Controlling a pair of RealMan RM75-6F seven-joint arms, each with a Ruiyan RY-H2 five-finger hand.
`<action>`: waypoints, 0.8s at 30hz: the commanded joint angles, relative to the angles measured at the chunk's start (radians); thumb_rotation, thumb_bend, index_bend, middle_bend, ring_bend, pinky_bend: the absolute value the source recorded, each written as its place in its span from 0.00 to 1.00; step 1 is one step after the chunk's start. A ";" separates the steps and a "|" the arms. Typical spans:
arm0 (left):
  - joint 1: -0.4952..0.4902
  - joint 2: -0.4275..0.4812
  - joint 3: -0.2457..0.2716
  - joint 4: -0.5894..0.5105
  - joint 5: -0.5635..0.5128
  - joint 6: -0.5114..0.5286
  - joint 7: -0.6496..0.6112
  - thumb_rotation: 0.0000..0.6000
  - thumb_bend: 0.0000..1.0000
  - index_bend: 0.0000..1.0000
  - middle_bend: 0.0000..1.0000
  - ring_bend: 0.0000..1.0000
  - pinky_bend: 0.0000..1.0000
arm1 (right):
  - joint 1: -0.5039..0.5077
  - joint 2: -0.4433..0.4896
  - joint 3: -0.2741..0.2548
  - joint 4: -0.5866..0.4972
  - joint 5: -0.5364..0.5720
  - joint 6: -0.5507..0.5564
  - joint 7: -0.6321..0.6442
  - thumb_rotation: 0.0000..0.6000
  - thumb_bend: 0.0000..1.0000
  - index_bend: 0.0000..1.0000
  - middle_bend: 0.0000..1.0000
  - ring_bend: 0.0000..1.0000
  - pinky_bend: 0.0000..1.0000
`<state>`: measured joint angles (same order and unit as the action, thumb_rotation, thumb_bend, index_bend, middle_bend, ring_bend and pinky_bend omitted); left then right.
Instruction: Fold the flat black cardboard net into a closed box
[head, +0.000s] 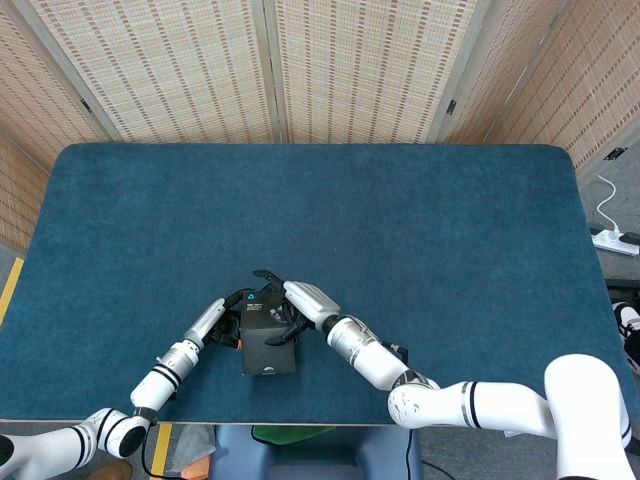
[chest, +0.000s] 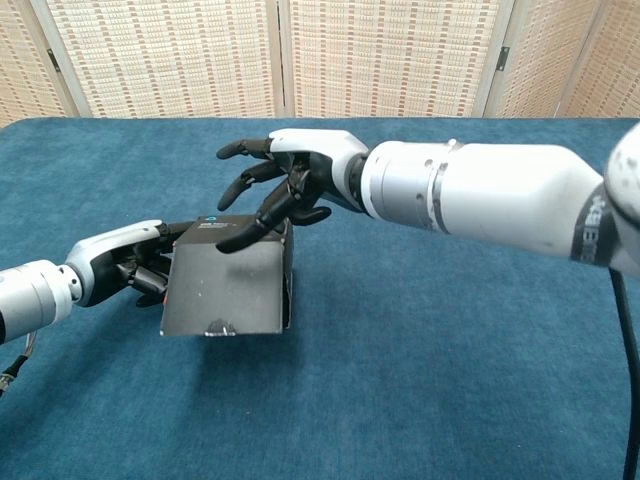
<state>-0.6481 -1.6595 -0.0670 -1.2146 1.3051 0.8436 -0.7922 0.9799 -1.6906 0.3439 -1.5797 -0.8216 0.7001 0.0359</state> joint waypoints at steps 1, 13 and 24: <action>0.011 0.010 -0.009 -0.035 -0.022 -0.008 0.077 1.00 0.20 0.22 0.32 0.72 0.90 | 0.010 -0.032 -0.058 0.003 -0.059 0.092 -0.087 1.00 0.00 0.06 0.27 0.70 1.00; 0.038 0.116 0.012 -0.149 -0.026 0.046 0.406 1.00 0.16 0.00 0.01 0.66 0.88 | -0.011 -0.094 -0.102 0.046 -0.164 0.180 -0.149 1.00 0.00 0.07 0.26 0.70 1.00; 0.067 0.251 -0.014 -0.305 -0.013 0.149 0.602 1.00 0.16 0.00 0.00 0.64 0.88 | -0.043 -0.199 -0.213 0.222 -0.415 0.326 -0.267 1.00 0.00 0.11 0.27 0.70 1.00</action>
<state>-0.5880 -1.4374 -0.0725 -1.4889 1.2786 0.9761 -0.1860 0.9476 -1.8519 0.1650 -1.4168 -1.1789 0.9845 -0.1946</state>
